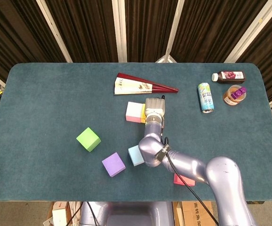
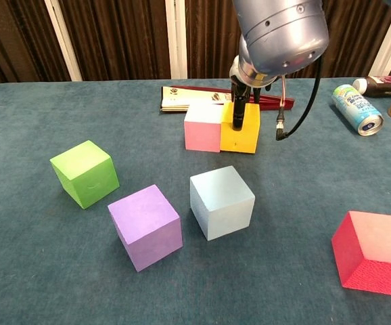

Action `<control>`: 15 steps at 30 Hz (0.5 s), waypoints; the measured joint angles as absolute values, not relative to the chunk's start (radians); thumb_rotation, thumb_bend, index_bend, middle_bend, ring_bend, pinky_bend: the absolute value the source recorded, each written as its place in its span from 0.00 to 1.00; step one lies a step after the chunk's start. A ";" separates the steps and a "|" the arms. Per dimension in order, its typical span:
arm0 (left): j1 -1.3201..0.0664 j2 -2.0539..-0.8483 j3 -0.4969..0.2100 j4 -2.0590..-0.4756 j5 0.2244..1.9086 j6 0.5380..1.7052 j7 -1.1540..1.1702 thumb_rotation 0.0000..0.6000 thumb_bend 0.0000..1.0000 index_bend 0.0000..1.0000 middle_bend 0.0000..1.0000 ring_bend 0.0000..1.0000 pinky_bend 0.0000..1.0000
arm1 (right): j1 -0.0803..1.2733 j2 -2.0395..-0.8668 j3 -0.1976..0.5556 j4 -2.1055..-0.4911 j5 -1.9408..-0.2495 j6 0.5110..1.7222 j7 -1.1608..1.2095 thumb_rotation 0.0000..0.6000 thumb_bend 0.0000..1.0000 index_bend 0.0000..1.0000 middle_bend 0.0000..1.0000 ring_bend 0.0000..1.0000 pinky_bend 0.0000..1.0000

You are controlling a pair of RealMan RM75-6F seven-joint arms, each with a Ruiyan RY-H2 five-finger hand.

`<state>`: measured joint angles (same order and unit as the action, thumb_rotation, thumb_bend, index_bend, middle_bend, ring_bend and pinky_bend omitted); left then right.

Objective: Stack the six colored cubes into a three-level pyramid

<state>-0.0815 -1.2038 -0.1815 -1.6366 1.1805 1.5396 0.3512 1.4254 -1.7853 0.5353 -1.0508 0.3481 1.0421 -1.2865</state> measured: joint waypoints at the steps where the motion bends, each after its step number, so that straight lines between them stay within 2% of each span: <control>1: -0.082 -1.204 -0.182 -1.637 1.179 1.539 0.351 1.00 0.29 0.09 0.00 0.00 0.00 | 1.425 -1.788 0.538 -1.047 0.348 1.042 -1.290 1.00 0.31 0.39 0.37 0.19 0.00; 15: -0.084 -1.204 -0.181 -1.638 1.175 1.535 0.354 1.00 0.29 0.09 0.00 0.00 0.00 | 1.418 -1.821 0.582 -1.006 0.321 1.060 -1.337 1.00 0.31 0.39 0.37 0.19 0.00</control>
<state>-0.0843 -1.2039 -0.1807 -1.6375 1.1745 1.5353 0.3538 1.4184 -1.8210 0.5822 -1.0058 0.3210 1.0596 -1.3365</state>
